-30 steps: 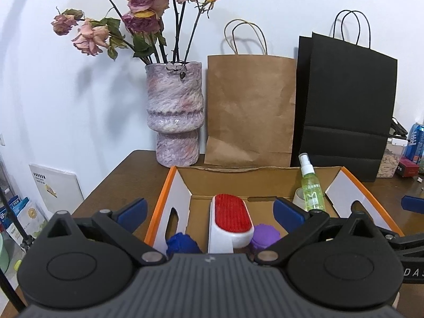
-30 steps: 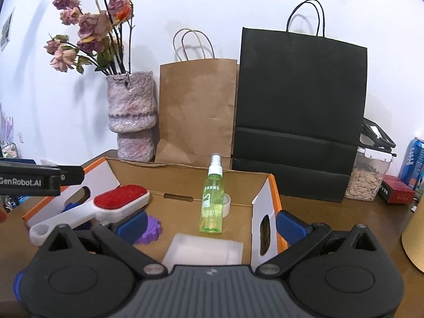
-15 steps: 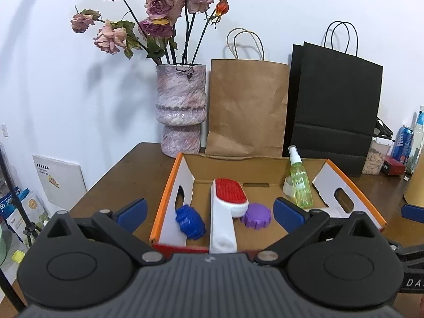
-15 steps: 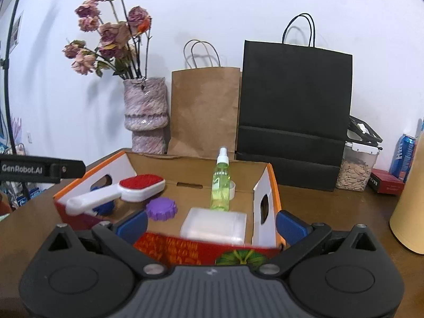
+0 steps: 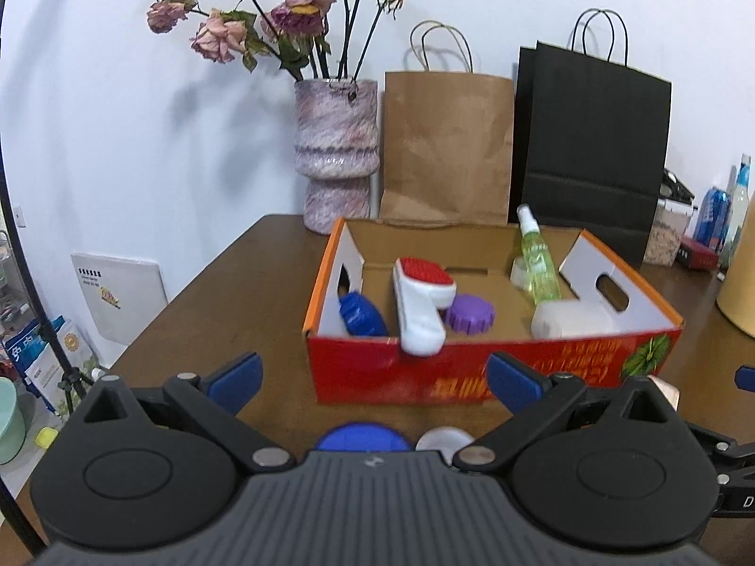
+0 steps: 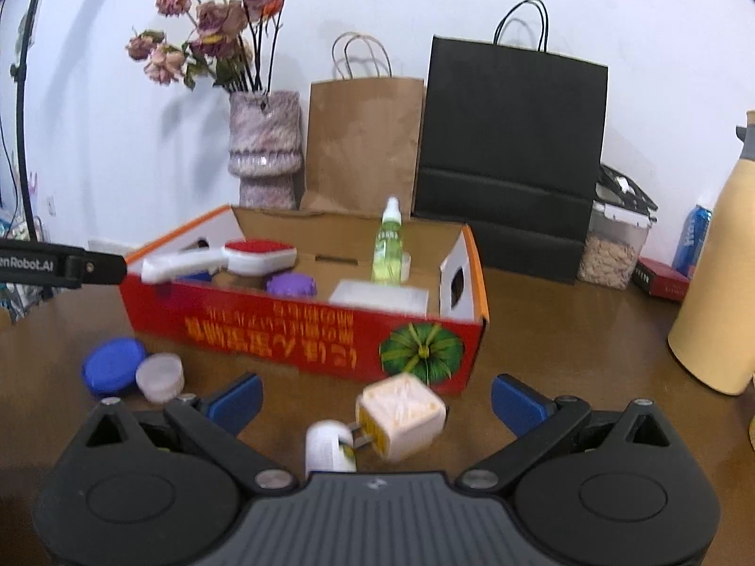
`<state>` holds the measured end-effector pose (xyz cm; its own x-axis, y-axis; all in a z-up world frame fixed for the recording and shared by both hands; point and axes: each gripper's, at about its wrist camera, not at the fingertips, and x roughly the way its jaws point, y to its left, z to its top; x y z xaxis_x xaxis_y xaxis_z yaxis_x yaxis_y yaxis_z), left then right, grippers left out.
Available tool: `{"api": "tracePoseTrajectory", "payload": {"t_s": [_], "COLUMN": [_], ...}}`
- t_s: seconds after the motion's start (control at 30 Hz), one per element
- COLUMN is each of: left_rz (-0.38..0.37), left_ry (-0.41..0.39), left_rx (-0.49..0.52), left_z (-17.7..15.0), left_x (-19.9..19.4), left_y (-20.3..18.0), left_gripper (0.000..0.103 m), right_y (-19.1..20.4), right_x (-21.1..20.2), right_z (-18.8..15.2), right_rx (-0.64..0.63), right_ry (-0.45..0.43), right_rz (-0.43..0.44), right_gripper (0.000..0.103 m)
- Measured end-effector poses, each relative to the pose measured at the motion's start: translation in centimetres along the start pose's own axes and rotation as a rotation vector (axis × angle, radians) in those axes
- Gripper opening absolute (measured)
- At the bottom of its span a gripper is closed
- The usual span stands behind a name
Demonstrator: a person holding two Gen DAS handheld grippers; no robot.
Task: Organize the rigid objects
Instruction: 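Grasp the white lotion bottle with the right gripper while the left tool approaches the blue-lidded jar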
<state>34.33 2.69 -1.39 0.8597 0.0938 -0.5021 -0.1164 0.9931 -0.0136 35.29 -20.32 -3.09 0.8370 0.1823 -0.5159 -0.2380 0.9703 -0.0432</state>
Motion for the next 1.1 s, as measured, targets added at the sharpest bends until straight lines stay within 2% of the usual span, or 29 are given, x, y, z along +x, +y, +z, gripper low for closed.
{"api": "tracePoseTrajectory", "payload": {"t_s": [0.57, 0.73, 0.83, 0.93, 0.97, 1.0, 1.07, 1.1], "left_rz": [-0.016, -0.013, -0.018, -0.023, -0.024, -0.025, -0.026, -0.028], "left_ry": [0.053, 0.06, 0.062, 0.065, 0.066, 0.067, 0.069, 0.071], "left_rx": [0.044, 0.025, 0.023, 0.025, 0.023, 0.021, 0.016, 0.013], "left_z": [-4.9, -5.4, -5.5, -5.6, -5.6, -5.6, -5.6, -5.6], "left_x": [-0.6, -0.3, -0.2, -0.1, 0.0, 0.0, 0.1, 0.2], "left_y": [1.8, 2.4, 2.5, 2.5, 2.5, 2.6, 2.7, 2.8], "left_gripper": [0.103, 0.103, 0.103, 0.103, 0.103, 0.103, 0.103, 0.103], "right_y": [0.6, 0.6, 0.8, 1.0, 1.0, 1.1, 1.2, 1.2], "right_x": [-1.2, -0.3, 0.5, 1.3, 1.6, 1.8, 2.3, 2.3], "right_z": [-3.9, -4.0, -3.9, -3.6, -3.6, -3.5, -3.4, -3.4], "right_rx": [-0.038, -0.023, -0.018, -0.013, -0.011, -0.009, 0.005, 0.015], "right_ry": [0.079, 0.094, 0.108, 0.118, 0.121, 0.125, 0.14, 0.133], "right_rz": [0.009, 0.034, 0.044, 0.05, 0.053, 0.054, 0.064, 0.072], "right_gripper": [0.103, 0.093, 0.084, 0.068, 0.058, 0.042, 0.029, 0.027]}}
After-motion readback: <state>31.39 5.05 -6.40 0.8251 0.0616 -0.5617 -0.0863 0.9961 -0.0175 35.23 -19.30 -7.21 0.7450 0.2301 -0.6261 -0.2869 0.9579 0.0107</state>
